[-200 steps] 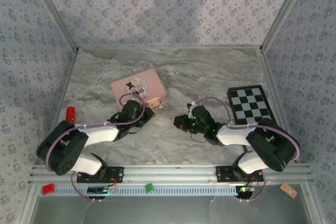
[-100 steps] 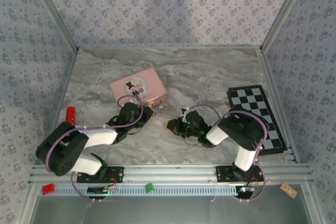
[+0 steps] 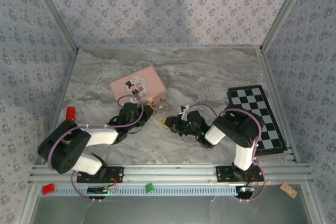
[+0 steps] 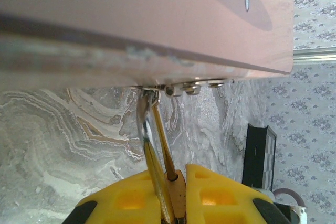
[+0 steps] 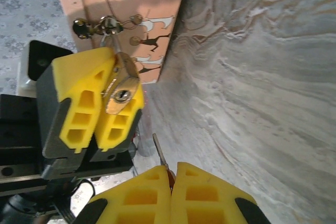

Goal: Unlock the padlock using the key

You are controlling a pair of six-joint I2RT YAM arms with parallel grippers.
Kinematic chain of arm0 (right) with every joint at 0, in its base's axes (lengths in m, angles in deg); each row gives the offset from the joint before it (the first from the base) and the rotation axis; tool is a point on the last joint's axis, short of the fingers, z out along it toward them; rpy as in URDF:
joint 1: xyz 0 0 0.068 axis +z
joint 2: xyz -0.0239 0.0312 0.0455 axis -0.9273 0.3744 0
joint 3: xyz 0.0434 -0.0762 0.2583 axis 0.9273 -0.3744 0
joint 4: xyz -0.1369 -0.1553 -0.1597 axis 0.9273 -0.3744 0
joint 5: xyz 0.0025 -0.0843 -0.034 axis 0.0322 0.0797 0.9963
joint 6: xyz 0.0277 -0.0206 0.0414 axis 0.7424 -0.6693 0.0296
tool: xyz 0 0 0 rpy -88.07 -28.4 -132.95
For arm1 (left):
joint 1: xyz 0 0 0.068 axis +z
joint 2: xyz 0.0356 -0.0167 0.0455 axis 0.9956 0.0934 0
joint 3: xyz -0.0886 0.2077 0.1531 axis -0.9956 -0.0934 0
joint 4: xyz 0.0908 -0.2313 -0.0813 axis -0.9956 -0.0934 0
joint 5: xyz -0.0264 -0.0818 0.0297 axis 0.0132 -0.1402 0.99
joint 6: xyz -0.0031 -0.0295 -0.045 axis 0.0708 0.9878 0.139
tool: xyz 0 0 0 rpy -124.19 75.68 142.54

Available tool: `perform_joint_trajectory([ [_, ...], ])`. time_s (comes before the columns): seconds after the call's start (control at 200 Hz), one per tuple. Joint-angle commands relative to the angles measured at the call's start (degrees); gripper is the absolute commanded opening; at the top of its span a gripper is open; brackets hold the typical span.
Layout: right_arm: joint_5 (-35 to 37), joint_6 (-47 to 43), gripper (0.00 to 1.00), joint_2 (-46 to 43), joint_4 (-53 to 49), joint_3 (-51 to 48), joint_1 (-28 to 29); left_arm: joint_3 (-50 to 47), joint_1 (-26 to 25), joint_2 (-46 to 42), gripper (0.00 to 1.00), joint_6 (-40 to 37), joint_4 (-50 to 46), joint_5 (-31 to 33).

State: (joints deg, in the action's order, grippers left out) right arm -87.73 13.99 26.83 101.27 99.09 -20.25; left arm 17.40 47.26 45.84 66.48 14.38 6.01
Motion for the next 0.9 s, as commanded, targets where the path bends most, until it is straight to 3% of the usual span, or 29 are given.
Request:
perform_joint_trajectory([
  [0.0, -0.8, 0.8, 0.0, 1.0, 3.7, 1.5, 0.2, 0.1, 0.1, 1.3, 0.0, 5.5, 6.4, -6.1],
  [0.39, -1.9, 4.7, 0.0, 5.9, 9.0, 3.1, -0.1, 0.4, -0.5, 2.3, 0.0, 6.0, 7.7, -6.6],
  [0.895, -2.9, 4.9, 0.0, 5.5, 9.1, 3.9, -1.6, 0.4, -0.9, 2.7, 0.0, 5.4, 7.9, -7.4],
])
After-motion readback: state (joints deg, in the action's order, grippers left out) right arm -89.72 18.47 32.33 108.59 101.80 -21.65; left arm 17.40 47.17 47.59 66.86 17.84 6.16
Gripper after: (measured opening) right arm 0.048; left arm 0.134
